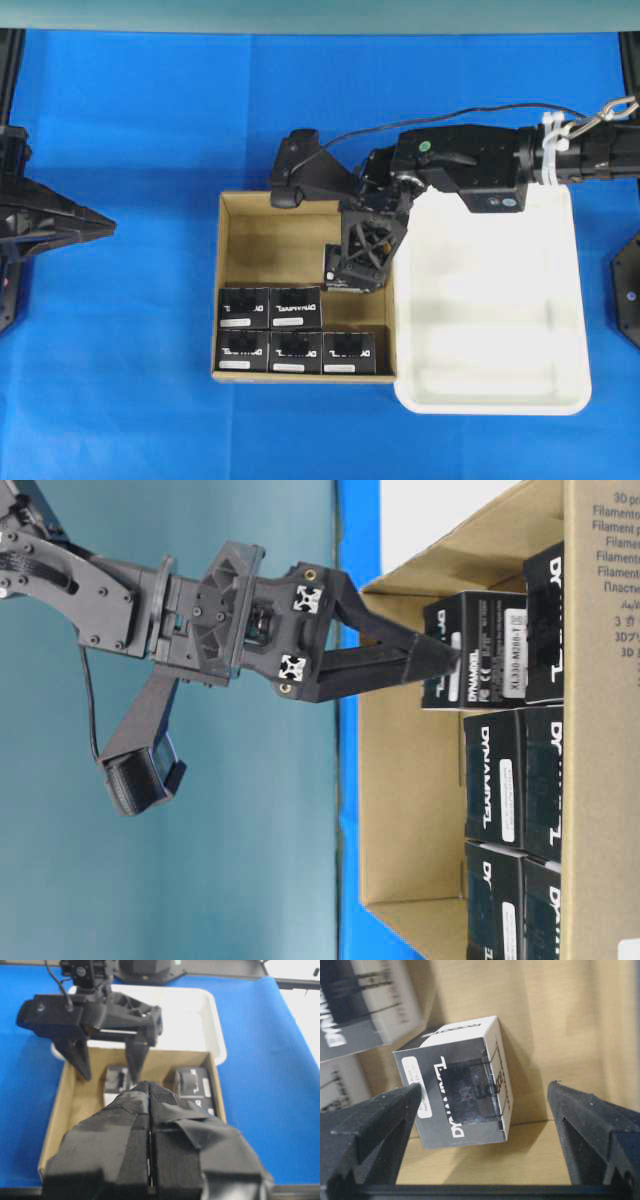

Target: Pick the box from inside the cardboard box.

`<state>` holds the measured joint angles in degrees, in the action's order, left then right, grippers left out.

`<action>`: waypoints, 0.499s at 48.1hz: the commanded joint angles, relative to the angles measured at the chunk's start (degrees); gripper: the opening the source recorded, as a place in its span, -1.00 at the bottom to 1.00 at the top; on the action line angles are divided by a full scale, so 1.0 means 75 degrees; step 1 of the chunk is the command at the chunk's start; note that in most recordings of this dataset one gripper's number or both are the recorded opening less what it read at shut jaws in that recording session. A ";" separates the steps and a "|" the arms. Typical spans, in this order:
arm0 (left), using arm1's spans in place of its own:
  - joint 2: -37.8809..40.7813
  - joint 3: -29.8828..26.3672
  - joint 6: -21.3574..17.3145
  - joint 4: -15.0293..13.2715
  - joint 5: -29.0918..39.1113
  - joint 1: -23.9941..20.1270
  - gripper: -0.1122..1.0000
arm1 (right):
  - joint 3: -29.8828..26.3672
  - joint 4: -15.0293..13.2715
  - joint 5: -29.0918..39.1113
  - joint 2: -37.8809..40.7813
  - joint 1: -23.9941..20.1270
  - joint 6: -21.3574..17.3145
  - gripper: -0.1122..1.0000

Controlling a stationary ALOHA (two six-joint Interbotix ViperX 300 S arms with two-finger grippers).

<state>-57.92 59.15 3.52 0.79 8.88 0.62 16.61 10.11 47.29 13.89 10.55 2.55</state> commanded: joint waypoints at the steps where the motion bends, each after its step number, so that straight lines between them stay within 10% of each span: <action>1: 0.0023 -0.0176 0.0012 0.0012 -0.0023 0.0000 -0.89 | 0.0152 -0.0152 0.0000 0.0070 0.0188 0.0059 1.00; 24: 0.0035 -0.0164 0.0012 0.0012 -0.0023 0.0000 -0.89 | -0.0211 0.0082 0.0328 -0.0082 0.0082 0.0270 1.00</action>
<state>-58.01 59.06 3.52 0.70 9.05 0.62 16.00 10.63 48.25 13.54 11.34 4.39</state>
